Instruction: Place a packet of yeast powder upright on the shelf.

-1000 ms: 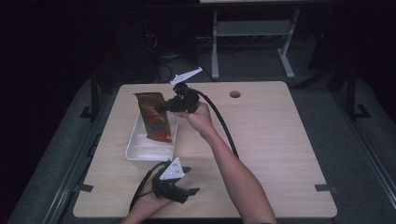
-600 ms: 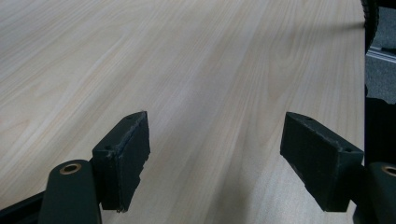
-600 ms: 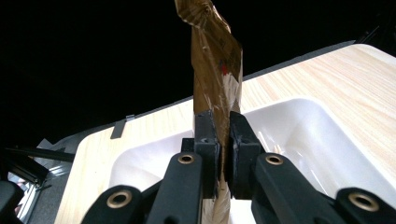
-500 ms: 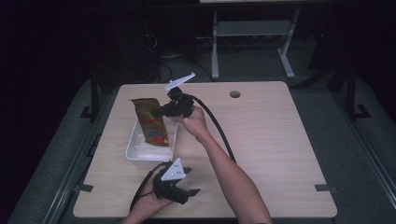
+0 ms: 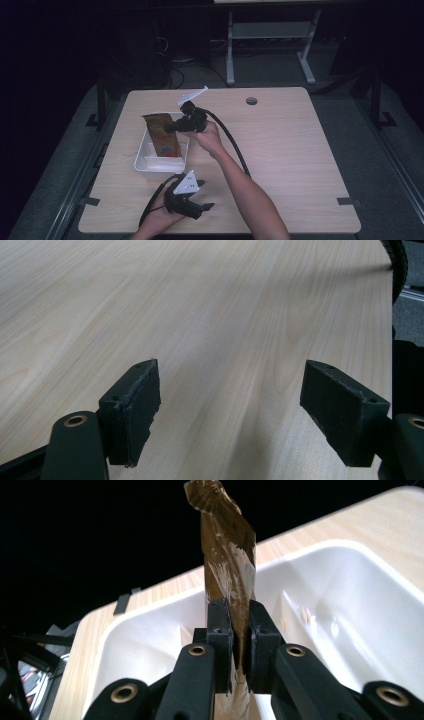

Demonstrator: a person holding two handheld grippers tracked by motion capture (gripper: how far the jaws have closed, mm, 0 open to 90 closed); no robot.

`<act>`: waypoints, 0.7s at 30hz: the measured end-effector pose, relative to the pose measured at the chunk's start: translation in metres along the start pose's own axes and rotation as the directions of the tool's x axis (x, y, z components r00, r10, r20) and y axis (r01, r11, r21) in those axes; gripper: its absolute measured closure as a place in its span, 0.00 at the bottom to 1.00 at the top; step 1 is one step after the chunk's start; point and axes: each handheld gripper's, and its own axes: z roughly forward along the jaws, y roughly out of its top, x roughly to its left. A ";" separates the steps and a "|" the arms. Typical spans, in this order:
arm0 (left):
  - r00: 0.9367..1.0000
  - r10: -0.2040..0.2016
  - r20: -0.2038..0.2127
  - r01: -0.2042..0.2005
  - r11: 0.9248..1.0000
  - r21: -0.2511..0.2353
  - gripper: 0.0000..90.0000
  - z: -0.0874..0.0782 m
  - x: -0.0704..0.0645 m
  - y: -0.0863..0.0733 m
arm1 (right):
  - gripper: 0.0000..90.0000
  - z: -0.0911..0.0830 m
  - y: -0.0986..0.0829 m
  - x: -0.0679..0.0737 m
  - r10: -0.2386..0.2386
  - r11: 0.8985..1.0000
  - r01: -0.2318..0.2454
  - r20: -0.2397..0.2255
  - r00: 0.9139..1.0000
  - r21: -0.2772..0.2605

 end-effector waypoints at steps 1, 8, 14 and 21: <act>1.000 0.000 0.000 0.000 1.000 0.000 0.26 0.000 0.000 0.000 | 0.92 0.000 0.000 0.000 0.000 1.000 0.000 0.000 1.000 0.000; 1.000 0.000 0.002 0.000 1.000 0.003 0.26 0.001 -0.001 0.000 | 0.87 -0.004 -0.015 -0.012 0.068 0.998 -0.068 -0.008 0.998 0.011; 1.000 0.004 0.005 -0.004 1.000 0.011 0.26 0.002 -0.001 0.000 | 0.74 -0.008 -0.018 -0.014 0.083 0.996 -0.083 0.004 0.997 0.034; 1.000 0.002 0.009 -0.002 1.000 0.011 0.26 0.003 -0.001 0.000 | 0.60 -0.018 -0.022 -0.018 0.119 0.993 -0.119 0.012 0.993 0.015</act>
